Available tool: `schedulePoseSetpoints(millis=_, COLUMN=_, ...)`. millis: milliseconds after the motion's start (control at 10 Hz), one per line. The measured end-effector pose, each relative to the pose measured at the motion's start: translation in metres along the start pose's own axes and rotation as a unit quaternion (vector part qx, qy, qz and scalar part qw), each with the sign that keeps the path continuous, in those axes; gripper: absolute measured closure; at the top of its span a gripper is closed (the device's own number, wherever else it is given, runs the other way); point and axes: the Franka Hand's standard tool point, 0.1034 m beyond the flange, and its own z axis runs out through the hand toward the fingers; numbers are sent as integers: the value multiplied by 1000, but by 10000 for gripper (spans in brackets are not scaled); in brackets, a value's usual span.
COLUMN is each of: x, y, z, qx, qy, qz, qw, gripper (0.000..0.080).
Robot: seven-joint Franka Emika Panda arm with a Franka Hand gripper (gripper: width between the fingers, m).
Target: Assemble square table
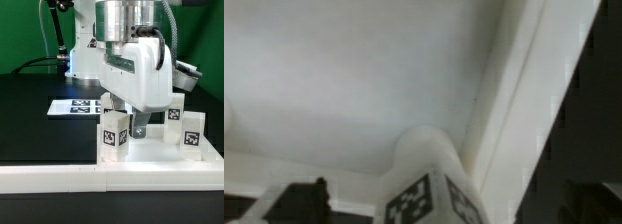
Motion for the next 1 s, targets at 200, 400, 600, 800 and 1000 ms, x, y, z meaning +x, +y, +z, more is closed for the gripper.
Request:
schedulePoseSetpoints(millis=200, x=11, y=-2, z=-4, qx=-16, qy=12, qz=-130, qw=991, gripper=151)
schedulePoseSetpoints(millis=400, x=18, y=-7, z=-4, qx=-6, qy=32, qz=-175, qw=984, gripper=151)
schedulePoseSetpoints(millis=600, x=18, y=-6, z=-4, qx=-7, qy=31, qz=-165, qw=986, gripper=346)
schedulePoseSetpoints(millis=800, x=20, y=-1, z=-3, qx=-12, qy=29, qz=-102, qw=994, gripper=484)
schedulePoseSetpoints(millis=1000, x=21, y=0, z=-3, qx=-13, qy=29, qz=-27, qw=999, gripper=509)
